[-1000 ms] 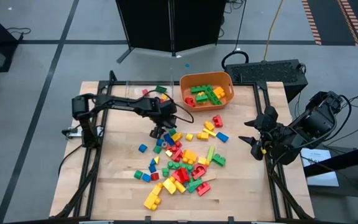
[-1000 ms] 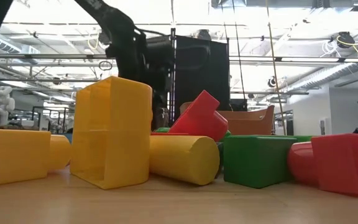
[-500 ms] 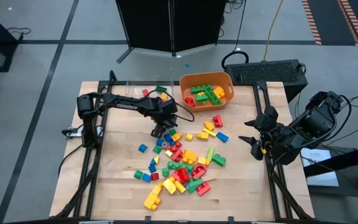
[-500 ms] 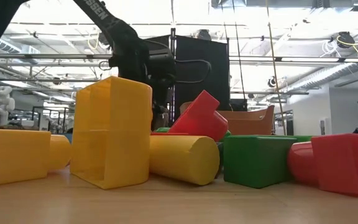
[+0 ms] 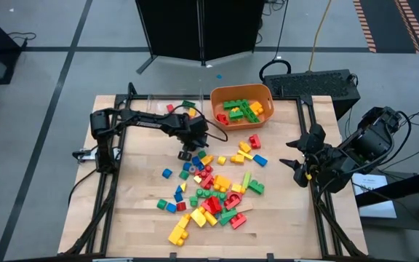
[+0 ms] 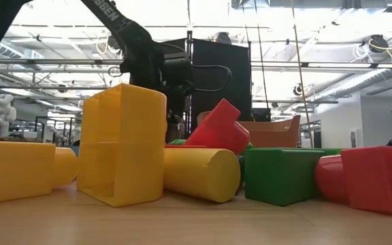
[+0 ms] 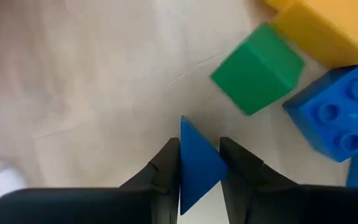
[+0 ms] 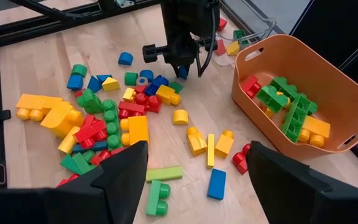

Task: Sort blocks by size
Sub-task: Put the small blue block into the transparent bin

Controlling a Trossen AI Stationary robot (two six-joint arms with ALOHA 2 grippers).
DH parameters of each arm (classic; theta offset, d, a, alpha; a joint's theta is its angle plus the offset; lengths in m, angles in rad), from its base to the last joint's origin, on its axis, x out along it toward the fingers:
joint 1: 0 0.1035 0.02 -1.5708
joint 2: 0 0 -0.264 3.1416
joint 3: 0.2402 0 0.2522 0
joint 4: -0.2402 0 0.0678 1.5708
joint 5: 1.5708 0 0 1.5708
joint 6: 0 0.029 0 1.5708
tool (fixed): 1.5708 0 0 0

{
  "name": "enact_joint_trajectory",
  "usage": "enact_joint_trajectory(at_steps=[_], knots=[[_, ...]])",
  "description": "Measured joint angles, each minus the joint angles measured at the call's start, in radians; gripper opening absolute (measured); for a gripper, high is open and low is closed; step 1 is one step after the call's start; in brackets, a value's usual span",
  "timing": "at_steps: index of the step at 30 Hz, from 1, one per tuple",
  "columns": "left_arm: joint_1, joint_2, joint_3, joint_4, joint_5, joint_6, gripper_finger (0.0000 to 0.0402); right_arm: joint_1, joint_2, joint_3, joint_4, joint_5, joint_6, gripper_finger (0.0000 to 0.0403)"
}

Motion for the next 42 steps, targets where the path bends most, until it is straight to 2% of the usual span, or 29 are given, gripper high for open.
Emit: enact_joint_trajectory(at_steps=[5,10,16,19,21,27,34,37,42], knots=[[-0.008,-0.052,0.043,-0.049,-0.023,-0.051,0.0085,0.0,0.0,0.0,0.0,0.006,0.0,0.0265],[-0.018,-0.134,0.108,-0.125,-0.09,-0.12,0.0084,0.0,0.0,0.0,0.0,0.009,-0.001,0.0265],[0.004,-0.279,0.154,-0.135,-0.257,-0.168,0.0084,0.0,0.0,0.0,-0.005,0.066,-0.005,0.0265],[0.055,-0.341,0.156,-0.127,-0.351,-0.192,0.0084,-0.001,0.0,0.0,-0.007,0.093,-0.005,0.0265],[0.103,-0.36,0.156,-0.143,-0.374,-0.218,0.0084,-0.001,0.0,0.0,-0.008,0.109,-0.005,0.0265],[0.261,-0.354,0.153,-0.173,-0.363,-0.271,0.0084,-0.016,0.0,0.0,-0.007,0.142,0.02,0.0265],[0.372,-0.289,0.153,-0.229,-0.312,-0.272,0.0087,-0.046,0.0,0.0,-0.007,0.14,0.037,0.0265],[0.386,-0.264,0.153,-0.26,-0.272,-0.271,0.0108,-0.069,0.011,0.0,-0.012,0.134,0.037,0.0265],[0.373,-0.256,0.152,-0.292,-0.235,-0.268,0.0171,-0.115,0.057,0.0,-0.031,0.116,-0.004,0.0265]])
